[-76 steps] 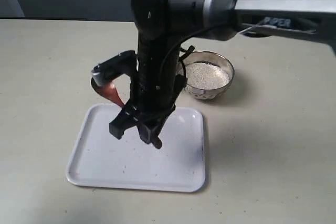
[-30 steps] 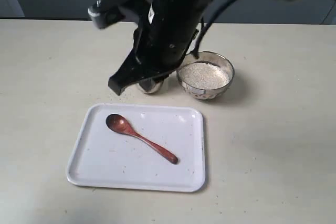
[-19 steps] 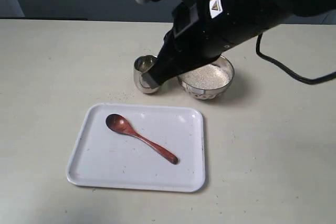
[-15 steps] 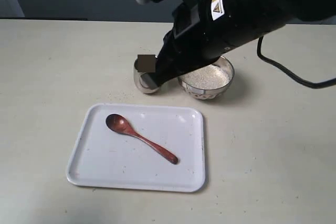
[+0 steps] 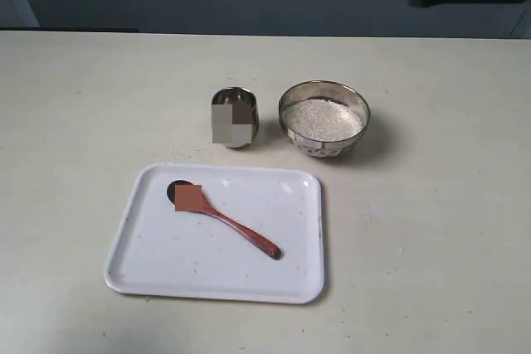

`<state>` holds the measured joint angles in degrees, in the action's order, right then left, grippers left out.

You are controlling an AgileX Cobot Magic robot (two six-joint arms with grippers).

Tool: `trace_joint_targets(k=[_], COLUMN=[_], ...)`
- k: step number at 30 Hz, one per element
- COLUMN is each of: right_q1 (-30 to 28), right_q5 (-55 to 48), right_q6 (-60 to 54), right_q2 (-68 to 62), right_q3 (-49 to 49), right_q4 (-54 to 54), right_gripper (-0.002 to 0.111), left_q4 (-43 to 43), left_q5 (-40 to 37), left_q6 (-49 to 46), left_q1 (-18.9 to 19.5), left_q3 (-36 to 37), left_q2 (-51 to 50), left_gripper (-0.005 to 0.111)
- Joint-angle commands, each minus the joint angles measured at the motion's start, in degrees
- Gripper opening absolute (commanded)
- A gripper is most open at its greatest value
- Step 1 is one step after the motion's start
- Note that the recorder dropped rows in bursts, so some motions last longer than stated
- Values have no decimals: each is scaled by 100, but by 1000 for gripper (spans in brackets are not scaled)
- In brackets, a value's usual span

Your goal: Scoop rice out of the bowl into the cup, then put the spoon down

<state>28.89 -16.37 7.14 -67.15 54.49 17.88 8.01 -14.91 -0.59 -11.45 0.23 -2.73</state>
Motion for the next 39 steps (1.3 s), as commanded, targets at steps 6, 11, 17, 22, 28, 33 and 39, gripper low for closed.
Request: trace_joint_targets(k=[6,11,17,22,28,33,39], right_q1=[-2385,-2910,-2910,-2910,-2910,-2910,-2910], right_q5=[1088,1077,617,687,528,36,-68], right_q6=[304,304,291,143,-555,-544,-544], right_q2=[3500,4936,6045,6577,6646,6646,6682], right_q3=[-3930,-5038,-5387,-5449,-5449,-5449,-5449], right_q4=[-1139,-1699,-1659,-1650,-1657,-1788,-1843], right_gripper=[0,0,0,0,0,0,0], left_q4=[-9,-9,-9,-9,-9,-9,-9], left_q5=[41,41,41,41,41,41,41], left_q6=[5,5,5,5,5,5,5], left_q1=[-16,-16,-16,-16,-16,-16,-16], left_q3=[-23,-23,-23,-23,-23,-23,-23], left_q2=[3,3,3,3,3,3,3], left_gripper=[1,1,1,1,1,1,1])
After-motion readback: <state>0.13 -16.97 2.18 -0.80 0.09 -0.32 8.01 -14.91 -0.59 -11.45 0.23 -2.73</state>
